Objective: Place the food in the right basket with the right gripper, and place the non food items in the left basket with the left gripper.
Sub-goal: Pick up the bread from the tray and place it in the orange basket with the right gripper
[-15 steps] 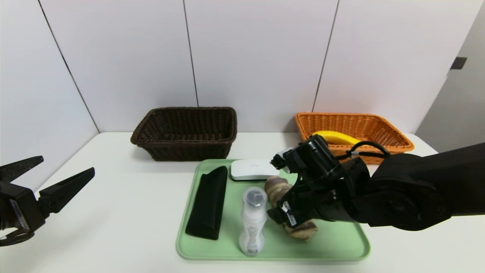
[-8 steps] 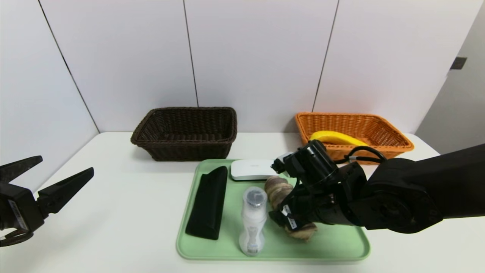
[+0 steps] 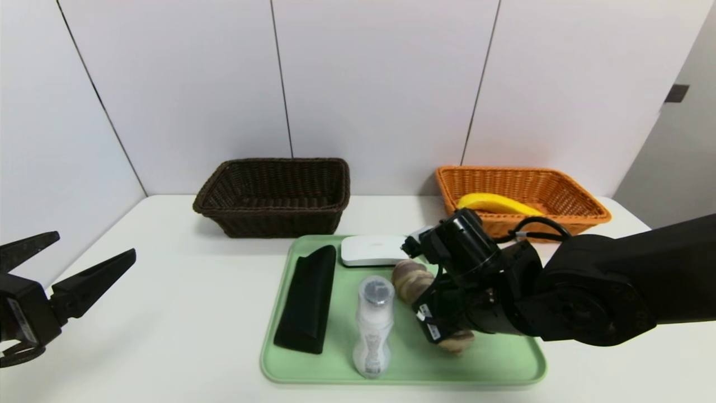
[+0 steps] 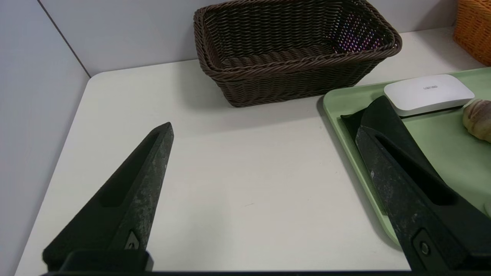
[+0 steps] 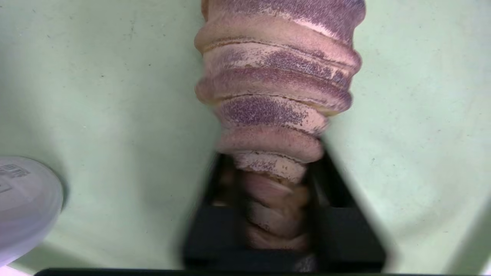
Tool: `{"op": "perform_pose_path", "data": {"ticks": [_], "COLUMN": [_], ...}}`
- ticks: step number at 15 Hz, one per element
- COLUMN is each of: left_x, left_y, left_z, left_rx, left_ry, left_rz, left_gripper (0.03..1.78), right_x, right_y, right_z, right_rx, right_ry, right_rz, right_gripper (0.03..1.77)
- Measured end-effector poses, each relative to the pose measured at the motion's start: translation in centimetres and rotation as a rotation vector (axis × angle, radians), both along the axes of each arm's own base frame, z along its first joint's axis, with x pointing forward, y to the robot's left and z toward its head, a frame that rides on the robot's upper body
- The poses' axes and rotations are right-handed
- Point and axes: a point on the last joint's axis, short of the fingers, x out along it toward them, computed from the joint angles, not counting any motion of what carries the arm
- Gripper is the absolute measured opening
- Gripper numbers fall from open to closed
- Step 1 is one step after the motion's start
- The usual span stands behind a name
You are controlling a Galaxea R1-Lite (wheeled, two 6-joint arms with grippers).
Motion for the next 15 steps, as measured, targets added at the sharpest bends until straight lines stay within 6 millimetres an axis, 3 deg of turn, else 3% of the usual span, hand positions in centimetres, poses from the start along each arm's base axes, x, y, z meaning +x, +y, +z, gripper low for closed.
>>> {"op": "perform_pose_path", "data": {"ticks": [6, 10, 15], "left_x": [-0.1, -0.2, -0.2], "left_y": [0.0, 0.0, 0.0], "left_z": [0.0, 0.0, 0.0], "left_rx": [0.000, 0.001, 0.000], "left_ry": [-0.003, -0.005, -0.005], "left_rz": [0.001, 0.002, 0.001], "left_gripper": [1.69, 1.69, 1.69], "right_x": [-0.3, -0.4, 1.1], "right_y": [-0.3, -0.8, -3.9], "right_z": [1.1, 3.1, 6.9], "right_rx": [0.017, 0.058, 0.068], "right_ry": [-0.033, -0.085, -0.210], "right_rz": [-0.005, -0.011, -0.052], "right_gripper": [0.18, 0.18, 0.18]}}
